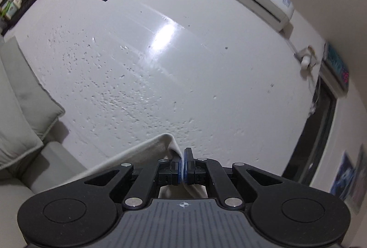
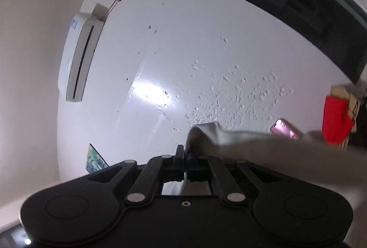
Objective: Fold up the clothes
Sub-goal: 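Lift the shirt high with both grippers and shake it out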
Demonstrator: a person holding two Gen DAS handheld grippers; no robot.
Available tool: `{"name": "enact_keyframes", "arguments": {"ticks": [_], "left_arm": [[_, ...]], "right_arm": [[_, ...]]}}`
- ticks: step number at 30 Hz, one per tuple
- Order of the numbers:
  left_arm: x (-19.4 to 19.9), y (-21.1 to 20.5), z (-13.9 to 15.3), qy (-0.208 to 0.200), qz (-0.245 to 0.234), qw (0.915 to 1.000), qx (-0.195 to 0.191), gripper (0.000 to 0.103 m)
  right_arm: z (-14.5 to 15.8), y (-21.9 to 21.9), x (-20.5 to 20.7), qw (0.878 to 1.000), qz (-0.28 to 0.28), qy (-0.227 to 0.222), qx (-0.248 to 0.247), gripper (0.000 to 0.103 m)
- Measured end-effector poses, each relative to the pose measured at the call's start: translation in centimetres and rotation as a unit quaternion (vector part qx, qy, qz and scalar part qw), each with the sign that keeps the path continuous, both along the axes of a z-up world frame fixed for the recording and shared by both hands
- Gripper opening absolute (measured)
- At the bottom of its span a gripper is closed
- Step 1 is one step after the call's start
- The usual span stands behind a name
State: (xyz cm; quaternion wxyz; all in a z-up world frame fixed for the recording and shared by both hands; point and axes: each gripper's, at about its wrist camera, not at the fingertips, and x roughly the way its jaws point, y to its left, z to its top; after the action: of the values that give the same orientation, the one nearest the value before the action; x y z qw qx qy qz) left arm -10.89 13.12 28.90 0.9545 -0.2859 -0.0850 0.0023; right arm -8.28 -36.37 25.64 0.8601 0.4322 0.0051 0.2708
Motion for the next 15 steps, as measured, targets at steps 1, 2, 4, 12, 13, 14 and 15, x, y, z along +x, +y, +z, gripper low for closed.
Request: {"name": "enact_keyframes", "arguments": {"ticks": [1,2,4,12,13,14,15], "left_arm": [[1.9,0.2,-0.3,0.027,0.003,0.9996,0.004,0.001],[3.8,0.4,-0.5,0.054,0.005,0.9985,0.007,0.001],[8.8,1.0,-2.3,0.116,0.006,0.9931,0.014,0.001],[20.7,2.8,-4.3,0.209,0.027,0.9769,0.037,0.0],[20.0,2.7,-2.9,0.183,0.025,0.982,0.039,0.001],[19.5,2.5,-2.0,0.162,0.025,0.9855,0.043,0.001],[19.0,2.4,-1.3,0.142,0.025,0.9883,0.048,0.001]], "right_arm": [[0.0,0.5,0.8,1.0,-0.001,0.012,-0.012,0.002],[-0.4,1.0,2.6,0.999,0.002,0.037,-0.018,0.002],[-1.9,1.8,7.9,0.995,0.006,0.094,-0.032,0.002],[-6.4,6.5,24.1,0.968,-0.031,0.229,-0.097,0.002],[-5.0,6.5,23.8,0.973,-0.034,0.206,-0.096,0.002],[-3.4,6.1,22.5,0.979,-0.04,0.179,-0.094,0.002],[-1.9,5.7,21.1,0.983,-0.048,0.153,-0.094,0.002]]}}
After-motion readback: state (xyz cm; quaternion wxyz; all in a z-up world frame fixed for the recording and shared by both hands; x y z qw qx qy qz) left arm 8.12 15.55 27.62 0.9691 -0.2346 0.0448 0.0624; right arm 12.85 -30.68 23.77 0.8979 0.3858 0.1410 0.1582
